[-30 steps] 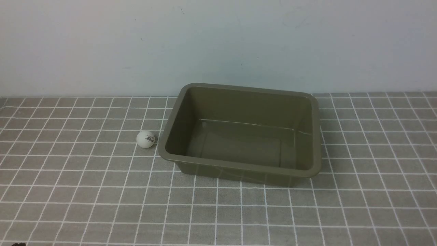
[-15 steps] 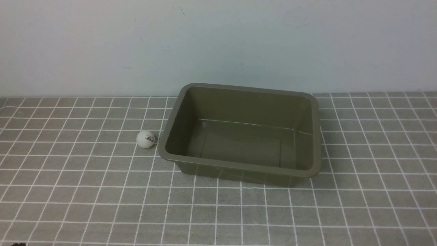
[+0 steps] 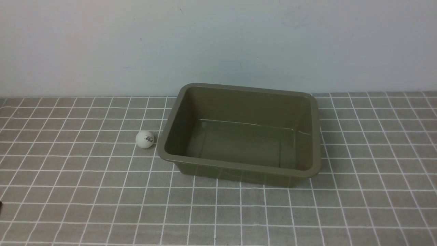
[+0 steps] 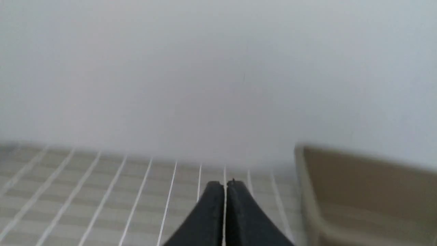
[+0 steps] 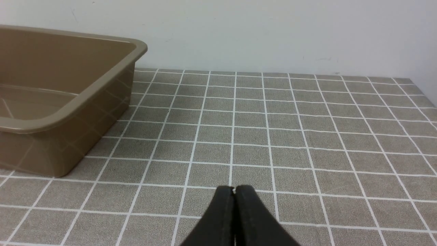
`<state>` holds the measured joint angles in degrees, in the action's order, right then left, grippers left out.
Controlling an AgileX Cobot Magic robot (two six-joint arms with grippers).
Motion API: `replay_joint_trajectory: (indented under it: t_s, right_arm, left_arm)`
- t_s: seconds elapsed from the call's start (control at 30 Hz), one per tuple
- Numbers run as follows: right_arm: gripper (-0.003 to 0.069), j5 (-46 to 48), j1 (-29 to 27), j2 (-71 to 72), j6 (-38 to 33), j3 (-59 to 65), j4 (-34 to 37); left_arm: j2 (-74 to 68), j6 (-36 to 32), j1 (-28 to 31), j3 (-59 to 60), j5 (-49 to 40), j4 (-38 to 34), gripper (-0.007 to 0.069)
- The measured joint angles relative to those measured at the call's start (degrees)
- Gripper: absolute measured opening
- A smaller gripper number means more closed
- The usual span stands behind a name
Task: Put the table tennis balls into the box on the grey coffee tablecloth.
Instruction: 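Reach for and grasp a ping pong ball on the table beside the basket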
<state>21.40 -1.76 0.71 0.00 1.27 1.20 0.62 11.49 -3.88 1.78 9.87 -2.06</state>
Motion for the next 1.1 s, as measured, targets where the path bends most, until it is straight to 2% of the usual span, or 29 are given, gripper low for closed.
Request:
replay_joint_trajectory:
  t_s: [0.03,0.07,0.13,0.23,0.27,0.3,0.33,0.47,0.6,0.8,1.1]
  right_arm:
    - [-0.0010,0.0,0.0,0.0,0.0,0.0,0.0]
    - [-0.0010,0.0,0.0,0.0,0.0,0.0,0.0]
    - [-0.0010,0.0,0.0,0.0,0.0,0.0,0.0]
    - [-0.0010,0.0,0.0,0.0,0.0,0.0,0.0]
    - [-0.0010,0.0,0.0,0.0,0.0,0.0,0.0]
    - [-0.0010,0.0,0.0,0.0,0.0,0.0,0.0]
    - [-0.0010,0.0,0.0,0.0,0.0,0.0,0.0]
    - [-0.0010,0.0,0.0,0.0,0.0,0.0,0.0]
    - [-0.0010,0.0,0.0,0.0,0.0,0.0,0.0]
    - [-0.0010,0.0,0.0,0.0,0.0,0.0,0.0]
    - [-0.0010,0.0,0.0,0.0,0.0,0.0,0.0]
  left_arm:
    - [0.0,0.9,0.0,-0.4,4.4,-1.2,-0.0005]
    - [-0.2,2.0,0.0,-1.7,5.3,-2.2,-0.0005]
    - [-1.9,3.5,0.0,-5.4,3.0,-4.5,-0.0005]
    - [-10.3,3.9,0.0,-15.2,-8.1,-6.1,-0.0005]
    - [-15.1,3.5,0.0,-19.4,-15.4,-6.2,-0.0005]
    - [-16.0,3.5,0.0,-20.2,-15.4,-6.2,-0.0005]
    - [-23.4,2.6,0.0,-26.0,-24.5,-6.4,-0.0005]
    - [-41.5,-2.1,0.0,-39.0,-45.3,-6.7,-0.0005]
    - [-60.6,-7.8,0.0,-51.1,-58.4,-6.7,-0.0005]
    - [-81.2,-12.0,0.0,-65.2,-63.5,-6.6,-0.0005]
    - [-98.2,-13.4,0.0,-81.0,-63.6,-6.6,-0.0005]
